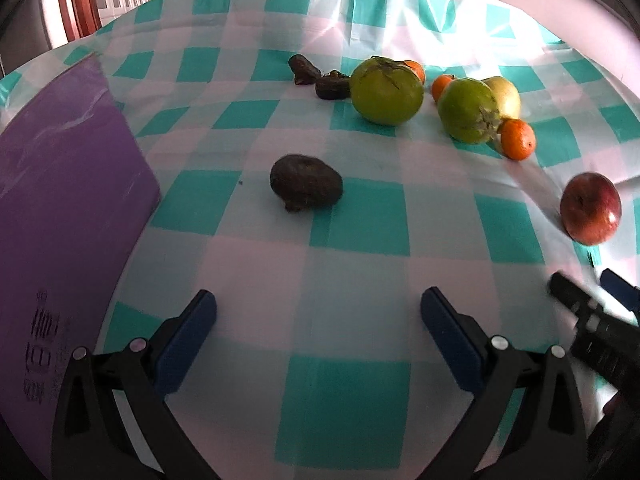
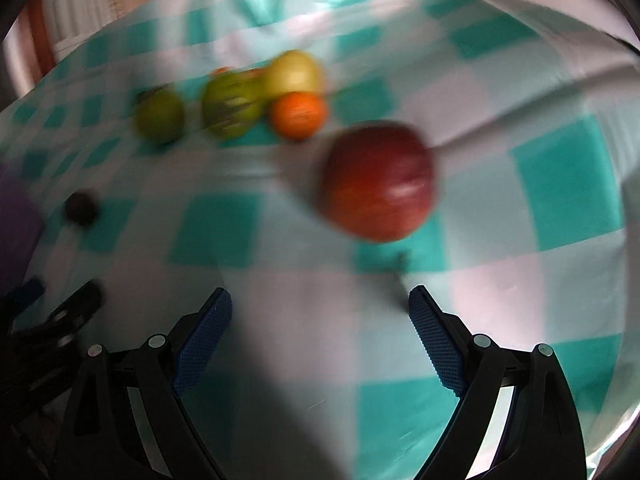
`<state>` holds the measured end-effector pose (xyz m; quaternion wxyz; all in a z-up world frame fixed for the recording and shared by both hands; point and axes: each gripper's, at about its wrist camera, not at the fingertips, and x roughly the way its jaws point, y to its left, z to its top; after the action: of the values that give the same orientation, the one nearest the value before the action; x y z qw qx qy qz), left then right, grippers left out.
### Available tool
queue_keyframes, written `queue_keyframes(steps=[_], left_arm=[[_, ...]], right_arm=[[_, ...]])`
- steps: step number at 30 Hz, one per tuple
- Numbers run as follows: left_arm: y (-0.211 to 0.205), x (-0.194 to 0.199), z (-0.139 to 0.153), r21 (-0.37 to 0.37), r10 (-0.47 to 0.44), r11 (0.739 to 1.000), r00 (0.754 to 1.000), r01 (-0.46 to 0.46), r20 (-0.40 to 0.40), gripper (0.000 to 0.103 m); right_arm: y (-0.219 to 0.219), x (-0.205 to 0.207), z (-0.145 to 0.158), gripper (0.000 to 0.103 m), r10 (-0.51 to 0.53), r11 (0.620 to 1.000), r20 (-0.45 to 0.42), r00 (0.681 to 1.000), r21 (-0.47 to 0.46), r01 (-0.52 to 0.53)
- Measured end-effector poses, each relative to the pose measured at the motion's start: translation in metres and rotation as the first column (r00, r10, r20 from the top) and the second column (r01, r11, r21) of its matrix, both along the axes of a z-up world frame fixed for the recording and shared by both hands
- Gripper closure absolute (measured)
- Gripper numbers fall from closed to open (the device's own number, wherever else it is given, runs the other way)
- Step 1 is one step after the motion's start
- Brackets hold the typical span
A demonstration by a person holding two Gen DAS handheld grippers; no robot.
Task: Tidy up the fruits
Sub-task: 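Grasp the dark brown fruit with the left tool while the right tool grasps the red apple, then carry both fruits over the white box and open both tools to drop them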
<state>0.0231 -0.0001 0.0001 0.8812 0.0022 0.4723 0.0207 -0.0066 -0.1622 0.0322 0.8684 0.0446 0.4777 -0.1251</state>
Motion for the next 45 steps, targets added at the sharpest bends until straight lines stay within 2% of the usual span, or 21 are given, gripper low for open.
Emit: queue_keyframes(steps=[3,10,14,19,22,23,25,27,28,31,34,39,42,45], left_arm=[[0.002,0.012,0.000,0.001,-0.016,1.000,1.000,0.016,0.005,0.001],[0.000,0.062,-0.003,-0.002,-0.124,0.992,0.992,0.124,0.000,0.001],[-0.001,0.087,-0.003,-0.003,-0.120,0.993,0.993,0.120,-0.004,0.001],[-0.001,0.089,-0.003,-0.003,-0.110,0.994,0.994,0.110,-0.003,0.001],[0.001,0.082,-0.003,-0.003,-0.102,0.995,0.995,0.102,-0.004,0.001],[0.003,0.080,-0.002,-0.003,-0.108,0.994,0.994,0.108,-0.001,0.004],[0.006,0.076,-0.001,0.002,-0.113,0.994,0.994,0.113,0.010,0.013],[0.013,0.071,0.002,0.003,-0.122,0.993,0.992,0.122,0.029,0.036],[0.017,0.069,0.005,0.002,-0.140,0.990,0.990,0.140,0.031,0.062],[0.026,0.065,0.011,-0.046,-0.171,0.984,0.985,0.170,-0.015,0.063],[0.028,0.044,0.021,-0.037,-0.204,0.978,0.979,0.203,-0.015,0.063],[0.020,-0.010,0.042,-0.054,-0.268,0.963,0.962,0.265,-0.047,0.063],[0.010,-0.045,0.055,-0.070,-0.332,0.942,0.942,0.328,-0.058,0.063],[0.008,-0.074,0.076,-0.097,-0.375,0.924,0.926,0.371,-0.031,0.062]], right_arm=[[-0.011,0.011,0.000,0.016,-0.015,1.000,0.007,1.000,0.007,0.015],[-0.012,0.041,0.001,0.016,0.039,0.999,0.039,0.998,0.024,-0.040],[-0.011,0.055,0.001,0.016,0.060,0.998,0.044,0.997,0.022,-0.061],[-0.007,0.058,0.000,0.017,0.083,0.997,0.027,0.996,0.004,-0.083],[-0.006,0.056,0.001,0.024,0.075,0.997,0.027,0.997,-0.019,-0.075],[-0.006,0.057,0.002,0.027,0.069,0.997,0.029,0.997,-0.032,-0.068],[-0.009,0.055,0.003,0.041,0.067,0.997,0.035,0.997,-0.049,-0.065],[-0.011,0.055,0.002,0.041,0.088,0.995,0.033,0.996,-0.043,-0.086],[-0.012,0.054,0.003,0.042,0.101,0.994,0.029,0.994,-0.039,-0.100],[-0.016,0.045,0.006,0.042,0.099,0.995,0.005,0.995,-0.014,-0.099],[-0.017,0.020,0.013,0.042,0.093,0.996,-0.013,0.996,0.002,-0.093],[-0.006,-0.019,0.025,0.042,0.114,0.993,-0.062,0.992,0.035,-0.112],[0.007,-0.036,0.036,0.042,0.126,0.991,-0.077,0.989,0.058,-0.122],[0.027,-0.051,0.055,0.042,0.146,0.987,-0.063,0.987,0.071,-0.141]])
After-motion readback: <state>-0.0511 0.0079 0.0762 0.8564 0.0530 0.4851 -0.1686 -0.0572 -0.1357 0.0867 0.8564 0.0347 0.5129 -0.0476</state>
